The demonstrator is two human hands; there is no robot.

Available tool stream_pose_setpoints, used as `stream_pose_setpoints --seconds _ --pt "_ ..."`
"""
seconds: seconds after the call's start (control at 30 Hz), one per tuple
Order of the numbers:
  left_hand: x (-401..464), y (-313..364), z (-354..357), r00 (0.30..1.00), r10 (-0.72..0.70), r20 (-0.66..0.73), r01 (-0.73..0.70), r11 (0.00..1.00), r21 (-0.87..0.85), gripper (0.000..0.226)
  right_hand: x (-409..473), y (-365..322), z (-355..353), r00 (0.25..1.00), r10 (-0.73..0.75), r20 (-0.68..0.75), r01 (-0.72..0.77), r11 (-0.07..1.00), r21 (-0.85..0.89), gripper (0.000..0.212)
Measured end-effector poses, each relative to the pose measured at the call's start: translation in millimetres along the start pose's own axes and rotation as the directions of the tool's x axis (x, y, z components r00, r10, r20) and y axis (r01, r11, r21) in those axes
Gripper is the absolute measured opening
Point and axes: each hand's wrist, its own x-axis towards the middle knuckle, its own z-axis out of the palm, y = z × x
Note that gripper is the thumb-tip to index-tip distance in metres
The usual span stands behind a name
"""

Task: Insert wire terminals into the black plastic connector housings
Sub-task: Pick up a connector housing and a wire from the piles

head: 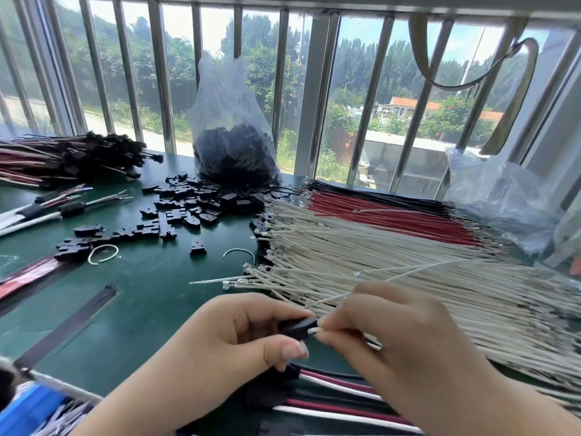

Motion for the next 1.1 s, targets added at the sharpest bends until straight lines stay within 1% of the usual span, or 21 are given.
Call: stream_pose_setpoints --seconds 0.07,0.1,0.13,0.2,0.27,0.37,0.47,0.53,0.63,0.7,0.8,0.9,0.97,1.03,1.1 --pt "1 -2 2 0.997 0.023 -0.073 -0.024 1.000 -0.003 0.034 2 0 0 0.986 0.156 0.058 -0.161 0.982 0.102 0.025" --pt "0 -3 3 0.993 0.036 -0.112 -0.035 0.999 0.010 0.034 2 1 0 0.974 0.201 0.100 -0.214 0.968 0.134 0.027" --pt "0 -3 4 0.988 0.041 -0.146 -0.039 0.999 0.020 0.034 2 2 -1 0.964 0.225 0.141 -0.247 0.955 0.164 0.023" --pt "-1 -2 4 0.984 0.041 -0.175 -0.037 0.999 0.022 0.033 2 5 -3 0.953 0.234 0.194 -0.274 0.938 0.213 0.006" --pt "-2 1 3 0.990 0.031 -0.141 -0.032 0.999 -0.008 0.031 2 6 -6 0.952 0.229 0.205 -0.271 0.941 0.205 0.018" --pt "-4 6 2 0.995 0.019 -0.094 -0.022 0.999 -0.031 0.028 3 4 -6 0.949 0.232 0.212 -0.270 0.946 0.177 0.013" --pt "0 5 3 0.990 -0.004 -0.142 -0.005 0.998 -0.061 0.027 2 5 -3 0.962 0.212 0.174 -0.238 0.961 0.143 0.012" --pt "3 4 5 0.990 -0.021 -0.142 0.017 0.999 -0.035 0.031 0 4 -1 0.972 0.184 0.145 -0.195 0.978 0.071 0.010" --pt "5 0 1 0.993 -0.055 -0.105 0.058 0.998 0.031 0.026 -1 0 2 0.983 0.134 0.123 -0.135 0.991 0.001 0.014" --pt "6 -2 -2 0.993 -0.080 -0.087 0.083 0.996 0.033 0.023 -1 0 4 0.987 0.111 0.112 -0.114 0.993 0.015 0.015" --pt "10 -8 -4 0.992 -0.100 -0.079 0.104 0.993 0.052 0.028 1 2 5 0.988 0.101 0.119 -0.106 0.994 0.029 0.015" --pt "10 -10 -3 0.994 -0.094 -0.058 0.099 0.991 0.094 0.031 -1 2 8 0.977 0.078 0.196 -0.081 0.997 0.005 0.011" --pt "10 -10 -5 0.996 -0.079 -0.044 0.083 0.991 0.104 0.031 -3 2 9 0.971 0.082 0.227 -0.097 0.994 0.054 0.012" --pt "11 -11 -6 0.996 -0.070 -0.062 0.076 0.992 0.105 0.031 -3 2 11 0.976 0.084 0.203 -0.110 0.986 0.123 0.011" --pt "11 -9 -4 0.995 -0.068 -0.075 0.076 0.992 0.106 0.032 -2 -5 11 0.984 0.090 0.155 -0.108 0.988 0.109 0.008"
